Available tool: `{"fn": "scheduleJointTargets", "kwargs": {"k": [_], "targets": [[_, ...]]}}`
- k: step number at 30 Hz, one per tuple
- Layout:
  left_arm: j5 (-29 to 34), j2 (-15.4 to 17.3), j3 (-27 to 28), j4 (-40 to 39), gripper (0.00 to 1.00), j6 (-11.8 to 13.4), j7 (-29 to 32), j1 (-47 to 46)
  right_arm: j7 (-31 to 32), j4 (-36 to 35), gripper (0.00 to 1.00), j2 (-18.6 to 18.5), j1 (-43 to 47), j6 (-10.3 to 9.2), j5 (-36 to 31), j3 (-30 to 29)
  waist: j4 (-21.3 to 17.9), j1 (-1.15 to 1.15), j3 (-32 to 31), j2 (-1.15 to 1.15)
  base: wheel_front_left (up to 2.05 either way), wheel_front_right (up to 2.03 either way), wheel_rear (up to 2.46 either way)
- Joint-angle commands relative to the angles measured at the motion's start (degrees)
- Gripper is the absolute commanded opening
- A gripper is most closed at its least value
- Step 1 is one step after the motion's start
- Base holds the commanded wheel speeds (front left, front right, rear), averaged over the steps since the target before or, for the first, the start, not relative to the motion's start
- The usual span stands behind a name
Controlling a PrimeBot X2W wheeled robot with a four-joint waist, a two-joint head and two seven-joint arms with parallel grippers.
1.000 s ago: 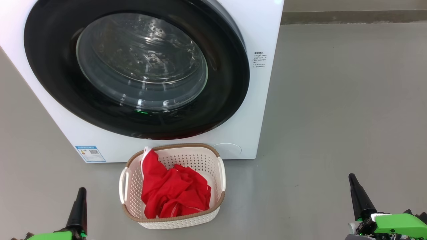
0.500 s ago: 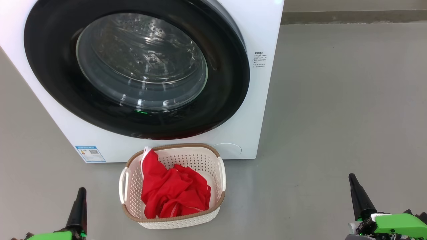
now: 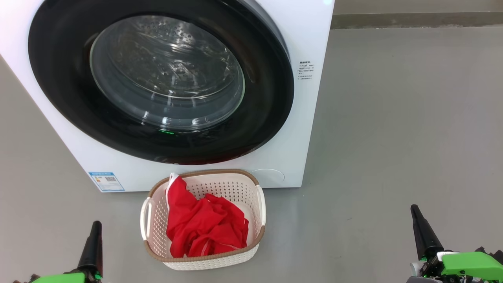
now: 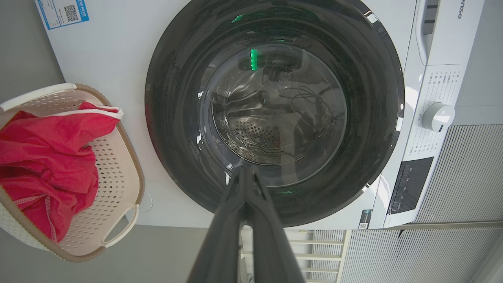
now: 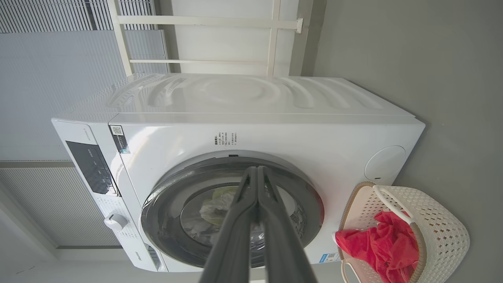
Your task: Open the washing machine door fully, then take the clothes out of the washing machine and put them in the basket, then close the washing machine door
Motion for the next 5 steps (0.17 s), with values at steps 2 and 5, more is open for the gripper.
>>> {"fn": "scheduleJointTargets", "kwargs": {"k": [2,5], "targets": [[-0.1,0.9,2.0,-1.1,0.00,-0.2,0.2,-2.2,0.4,-1.7,0.00,-0.2,-2.6,-0.05,0.3,1.3,0.0,0.00,0.0,0.00,0.00,0.00,0.00],[-0.1,0.9,2.0,-1.1,0.00,-0.2,0.2,-2.2,0.4,-1.7,0.00,-0.2,-2.6,-0.05,0.3,1.3,0.0,0.00,0.0,0.00,0.00,0.00,0.00]]}}
